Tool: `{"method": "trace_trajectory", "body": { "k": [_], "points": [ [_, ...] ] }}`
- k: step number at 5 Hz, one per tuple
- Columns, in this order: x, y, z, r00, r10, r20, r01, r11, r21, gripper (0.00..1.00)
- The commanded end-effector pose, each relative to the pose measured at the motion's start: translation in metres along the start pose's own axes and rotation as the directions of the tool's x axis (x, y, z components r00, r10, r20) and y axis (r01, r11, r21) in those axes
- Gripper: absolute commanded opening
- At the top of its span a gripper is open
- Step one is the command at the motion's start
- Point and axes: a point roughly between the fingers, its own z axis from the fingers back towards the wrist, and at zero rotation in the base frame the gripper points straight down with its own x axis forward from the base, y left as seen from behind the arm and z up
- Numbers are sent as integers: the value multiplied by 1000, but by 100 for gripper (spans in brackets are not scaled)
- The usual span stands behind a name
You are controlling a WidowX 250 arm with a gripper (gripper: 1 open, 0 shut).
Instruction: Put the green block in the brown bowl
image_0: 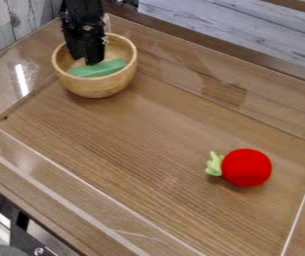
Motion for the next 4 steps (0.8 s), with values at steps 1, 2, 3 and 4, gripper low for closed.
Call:
{"method": "trace_trajectory", "body": {
  "k": [1,2,3,4],
  "points": [
    [14,-1,26,998,-22,64,19,998,59,0],
    [15,-7,30,998,-32,63,28,998,54,100],
    [16,-12,34,997,-40,61,37,998,50,100],
    [22,-9,36,996,-64,60,61,997,51,0]
  ]
}}
